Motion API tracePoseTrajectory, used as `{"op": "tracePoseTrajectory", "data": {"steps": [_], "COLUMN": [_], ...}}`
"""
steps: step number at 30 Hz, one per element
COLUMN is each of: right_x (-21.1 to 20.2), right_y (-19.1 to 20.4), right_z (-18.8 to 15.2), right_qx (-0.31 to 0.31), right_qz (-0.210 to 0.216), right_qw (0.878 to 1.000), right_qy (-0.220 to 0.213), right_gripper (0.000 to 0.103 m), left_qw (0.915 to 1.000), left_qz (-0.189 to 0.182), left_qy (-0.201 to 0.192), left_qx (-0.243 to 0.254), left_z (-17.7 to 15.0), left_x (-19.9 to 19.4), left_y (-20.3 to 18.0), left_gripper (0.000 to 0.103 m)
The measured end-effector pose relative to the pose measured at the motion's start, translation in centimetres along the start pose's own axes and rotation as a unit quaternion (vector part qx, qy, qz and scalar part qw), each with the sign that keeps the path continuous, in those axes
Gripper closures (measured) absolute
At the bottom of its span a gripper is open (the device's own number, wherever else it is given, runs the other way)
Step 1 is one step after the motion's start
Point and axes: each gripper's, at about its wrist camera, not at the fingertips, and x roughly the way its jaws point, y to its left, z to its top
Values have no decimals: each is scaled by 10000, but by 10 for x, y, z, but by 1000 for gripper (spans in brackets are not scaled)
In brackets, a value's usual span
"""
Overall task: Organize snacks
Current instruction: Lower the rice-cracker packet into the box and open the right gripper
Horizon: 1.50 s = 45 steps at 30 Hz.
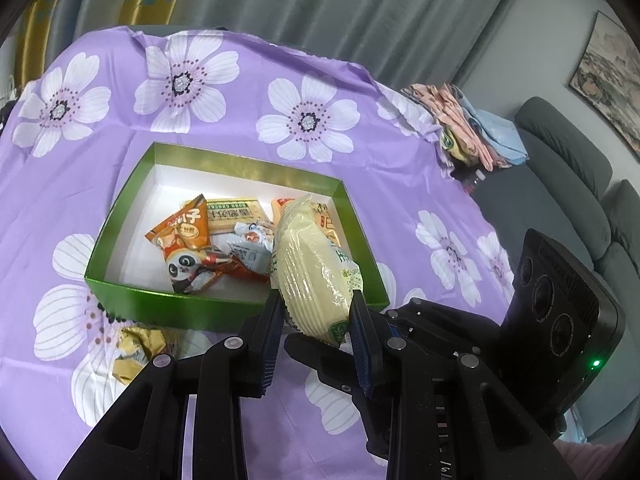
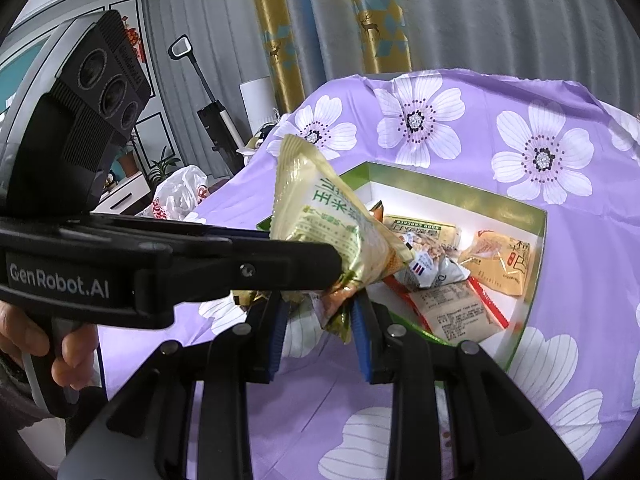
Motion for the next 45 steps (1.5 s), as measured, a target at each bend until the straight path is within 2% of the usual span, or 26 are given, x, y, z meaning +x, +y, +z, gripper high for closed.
{"op": "tracePoseTrajectory", "data": {"steps": [19,45], "right_x": [20,72], "right_y": [-21,-50], "right_z": [27,33], "right_qx": [-48,397], "right_qz": [-168,-207], "right_qw": [9998,9973], "right_qy": [-69,584], "right_gripper": [73,72], "left_qw": [10000,9985], "left_qz": [-45,-55], "left_qy": [-67,282], "left_qx": [40,-475], "left_z": [36,46], "left_x": [21,68], "left_y": [12,48], "left_gripper": [73,73]}}
